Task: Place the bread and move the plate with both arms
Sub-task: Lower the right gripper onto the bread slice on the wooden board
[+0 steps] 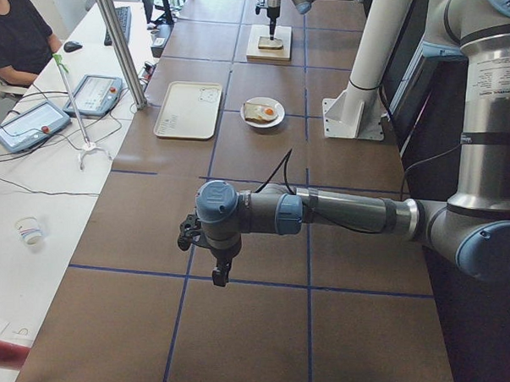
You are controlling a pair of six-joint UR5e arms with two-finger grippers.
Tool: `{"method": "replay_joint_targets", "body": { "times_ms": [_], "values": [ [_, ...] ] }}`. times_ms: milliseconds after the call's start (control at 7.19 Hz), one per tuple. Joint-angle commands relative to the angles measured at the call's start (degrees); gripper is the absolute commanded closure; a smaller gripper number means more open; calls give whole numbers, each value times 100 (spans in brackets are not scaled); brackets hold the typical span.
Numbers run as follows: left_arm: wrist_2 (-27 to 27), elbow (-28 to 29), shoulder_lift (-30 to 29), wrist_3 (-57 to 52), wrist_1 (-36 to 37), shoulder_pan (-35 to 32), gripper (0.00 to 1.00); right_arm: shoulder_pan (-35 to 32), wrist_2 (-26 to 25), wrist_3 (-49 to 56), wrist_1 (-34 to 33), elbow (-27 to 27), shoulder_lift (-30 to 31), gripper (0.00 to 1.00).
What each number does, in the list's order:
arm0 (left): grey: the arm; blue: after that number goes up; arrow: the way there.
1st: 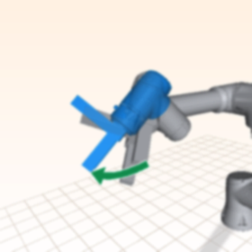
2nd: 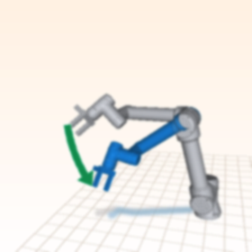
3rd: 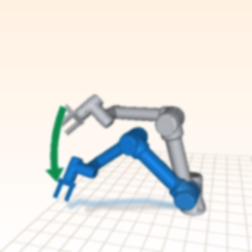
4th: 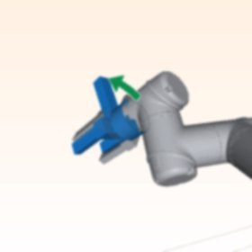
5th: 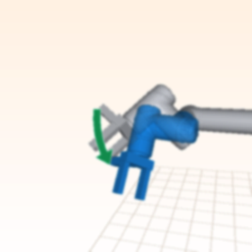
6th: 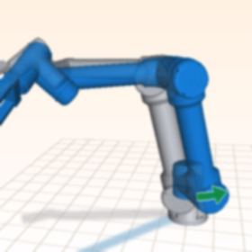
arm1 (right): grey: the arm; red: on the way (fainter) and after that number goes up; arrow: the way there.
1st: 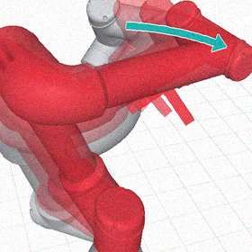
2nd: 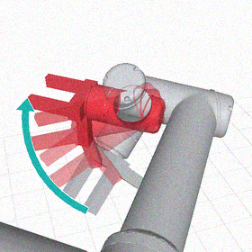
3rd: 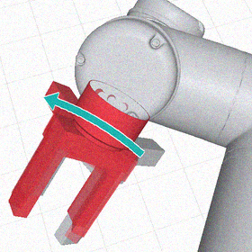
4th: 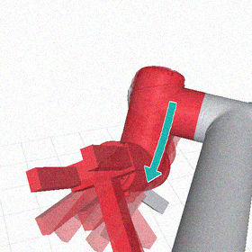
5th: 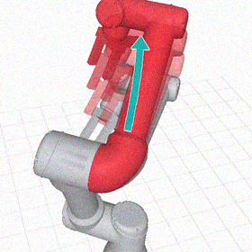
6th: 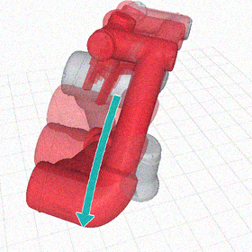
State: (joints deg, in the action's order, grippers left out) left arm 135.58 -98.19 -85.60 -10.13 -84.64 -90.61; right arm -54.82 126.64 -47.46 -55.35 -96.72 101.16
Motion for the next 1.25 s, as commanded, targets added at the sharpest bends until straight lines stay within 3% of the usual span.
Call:
{"method": "replay_joint_targets", "body": {
  "times_ms": [0,418,557,835,1113],
  "values": [
    [4,-7,9,2,0,0,0,50,1,-9,-2,4,-70,2],
    [-5,-42,9,3,0,0,0,129,1,18,-2,30,-97,3],
    [-5,-42,9,3,0,0,0,129,1,-17,-2,48,-97,16],
    [3,-42,9,2,8,-9,0,120,-8,-9,-2,57,-97,63],
    [4,-60,9,3,8,-9,0,120,10,0,-2,48,-97,86]
  ]
}}
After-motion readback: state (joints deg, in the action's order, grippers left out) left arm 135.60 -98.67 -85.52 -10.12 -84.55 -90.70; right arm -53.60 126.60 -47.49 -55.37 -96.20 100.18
